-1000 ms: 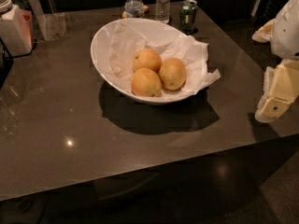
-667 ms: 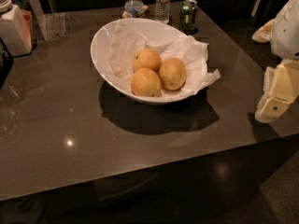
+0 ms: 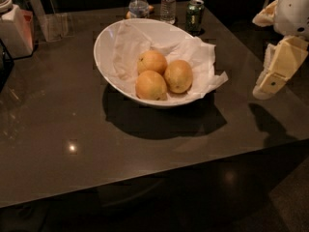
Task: Pick orange from white bowl
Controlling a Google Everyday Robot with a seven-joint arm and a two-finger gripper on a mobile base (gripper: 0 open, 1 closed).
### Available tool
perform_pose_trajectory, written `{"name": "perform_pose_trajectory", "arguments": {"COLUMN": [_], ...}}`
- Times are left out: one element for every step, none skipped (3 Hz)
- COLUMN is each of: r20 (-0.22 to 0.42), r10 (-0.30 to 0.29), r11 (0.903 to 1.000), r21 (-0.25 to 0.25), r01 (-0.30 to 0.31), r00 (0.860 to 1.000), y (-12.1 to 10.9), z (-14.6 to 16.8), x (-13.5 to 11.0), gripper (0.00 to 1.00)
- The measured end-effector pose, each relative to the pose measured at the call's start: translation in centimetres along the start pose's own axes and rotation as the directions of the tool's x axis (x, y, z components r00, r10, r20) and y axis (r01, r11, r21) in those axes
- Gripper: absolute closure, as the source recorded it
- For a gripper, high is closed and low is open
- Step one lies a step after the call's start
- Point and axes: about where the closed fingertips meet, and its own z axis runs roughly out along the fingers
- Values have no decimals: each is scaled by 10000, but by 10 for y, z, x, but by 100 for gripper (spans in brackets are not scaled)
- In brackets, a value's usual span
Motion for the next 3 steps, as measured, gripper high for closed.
{"name": "perform_pose_trajectory", "arguments": {"r20": [1062, 1202, 1423], "r10": [-117, -133, 32], "r11": [9993, 9997, 9998], "r21": [-335, -165, -205], "r01": [154, 154, -2], "r00": [9943, 9927, 9898], "y": [-28, -33, -36], "z": [8, 5, 10], "x": [-25, -28, -29], "gripper": [0, 0, 0]}}
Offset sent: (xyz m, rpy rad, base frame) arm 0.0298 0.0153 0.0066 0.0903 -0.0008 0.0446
